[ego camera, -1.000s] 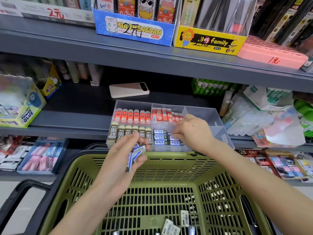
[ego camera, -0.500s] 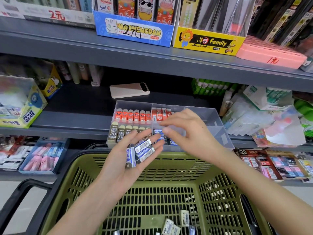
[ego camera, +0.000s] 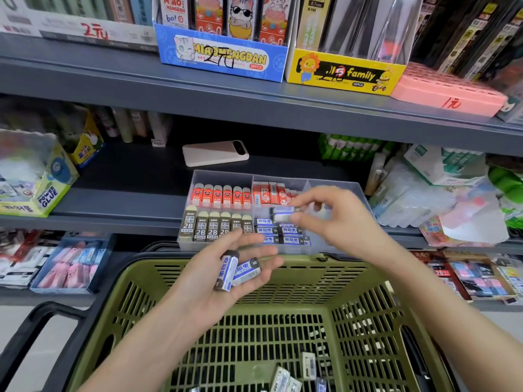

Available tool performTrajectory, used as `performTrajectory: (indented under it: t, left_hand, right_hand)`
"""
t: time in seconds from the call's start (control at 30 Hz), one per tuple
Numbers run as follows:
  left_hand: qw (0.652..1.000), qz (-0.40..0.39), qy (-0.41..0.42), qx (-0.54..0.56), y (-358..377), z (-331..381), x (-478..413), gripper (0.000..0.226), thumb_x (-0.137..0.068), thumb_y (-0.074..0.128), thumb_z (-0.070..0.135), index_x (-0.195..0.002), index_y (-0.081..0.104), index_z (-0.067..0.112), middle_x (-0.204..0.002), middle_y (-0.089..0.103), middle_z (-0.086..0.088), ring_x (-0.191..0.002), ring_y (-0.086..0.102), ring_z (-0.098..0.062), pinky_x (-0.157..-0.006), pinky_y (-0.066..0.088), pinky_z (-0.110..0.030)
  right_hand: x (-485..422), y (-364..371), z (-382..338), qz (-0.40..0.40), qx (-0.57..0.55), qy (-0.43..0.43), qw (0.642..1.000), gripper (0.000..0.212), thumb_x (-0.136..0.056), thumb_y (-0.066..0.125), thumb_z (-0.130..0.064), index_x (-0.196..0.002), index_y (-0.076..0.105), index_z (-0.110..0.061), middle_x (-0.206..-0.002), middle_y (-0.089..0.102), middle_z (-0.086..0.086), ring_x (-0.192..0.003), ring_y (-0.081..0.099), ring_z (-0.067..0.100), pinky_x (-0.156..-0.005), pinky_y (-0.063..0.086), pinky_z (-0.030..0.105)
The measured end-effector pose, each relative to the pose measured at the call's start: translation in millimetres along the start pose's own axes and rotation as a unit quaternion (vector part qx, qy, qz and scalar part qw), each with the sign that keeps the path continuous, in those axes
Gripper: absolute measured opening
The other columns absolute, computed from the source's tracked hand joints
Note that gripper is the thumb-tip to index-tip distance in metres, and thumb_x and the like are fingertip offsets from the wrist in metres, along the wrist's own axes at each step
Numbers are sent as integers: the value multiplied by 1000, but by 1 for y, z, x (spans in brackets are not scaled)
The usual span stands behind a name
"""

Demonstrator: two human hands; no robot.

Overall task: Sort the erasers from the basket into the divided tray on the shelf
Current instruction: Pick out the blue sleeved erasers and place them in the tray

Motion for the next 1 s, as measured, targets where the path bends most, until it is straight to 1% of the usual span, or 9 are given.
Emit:
performTrajectory:
  t: [0.07,0.2,0.4,0.53,0.63,0.7,0.83,0.93,1.0]
  left_hand:
    - [1000,19,-2,7,-5,1,1,36,-86,55,24,-78,73,-6,-85,70,-25,-71,71,-35,-49,56,-32]
    - [998,45,-13,46,-8,3,3,33,-83,59,17,-66,72,-8,-72,68,-22,-60,69,-32,-50,58,-39]
    - [998,23,-13,57,-6,4,5,17,-66,58,-1,-68,71,-12,-76,68,-25,-67,70,-37,-52,58,-46]
    - [1000,21,14,15,-10,4,3,17,-66,57,0,-68,72,-7,-74,67,-22,-63,69,-32,-45,54,-29]
    - [999,18,27,-20,-11,4,3,18,-68,55,2,-71,73,-3,-72,65,-19,-60,65,-27,-37,42,-20]
    - [999,17,32,-30,-10,5,2,19,-67,55,2,-71,73,-2,-71,64,-18,-59,64,-25,-36,39,-19]
    - [999,15,30,-28,-7,4,0,19,-68,55,2,-70,73,-1,-70,63,-17,-58,63,-24,-36,39,-19]
    - [999,18,28,-24,-6,3,-1,18,-68,55,2,-69,73,-1,-70,63,-17,-58,63,-24,-35,39,-19]
    - [999,17,28,-26,-7,3,-1,18,-69,55,2,-68,73,0,-70,62,-16,-58,63,-24,-35,39,-19]
  right_hand:
    - [-10,-7,18,33,131,19,991,13,-78,73,-27,-91,70,-26,-85,67,-12,-81,47,8,-76,34,21]
    - [-19,10,40,-7,306,-28,952,20,-79,72,-32,-96,72,-22,-89,70,-4,-90,50,22,-81,33,32]
    - [-17,21,43,81,329,-109,935,14,-61,86,-16,-69,75,-16,-66,68,0,-68,55,30,-63,33,33]
    - [-12,19,42,115,332,-197,915,12,-64,84,-13,-69,73,-13,-70,65,0,-66,55,29,-60,34,33]
    - [-10,19,47,91,366,-257,890,9,-70,79,-10,-67,70,-10,-72,63,3,-67,56,28,-60,31,33]
    - [-12,21,50,70,343,-246,904,9,-67,80,-6,-66,71,-10,-71,64,3,-67,57,29,-60,37,33]
    - [-17,27,52,28,256,-133,957,11,-60,81,-1,-63,73,-8,-66,69,6,-66,60,31,-61,52,35]
    - [-19,31,54,2,291,-76,954,5,-73,71,-6,-69,73,-7,-72,71,7,-75,62,28,-69,49,32]
    - [-21,34,56,-8,333,-45,942,13,-81,62,-15,-77,73,-11,-80,71,4,-82,61,22,-72,46,30]
Point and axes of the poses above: each hand's wrist, its own x-axis away from the middle knuckle, its own y-axis out of the palm, z = x × y, the point moved 1 cm from there along -x, towards the middle knuckle
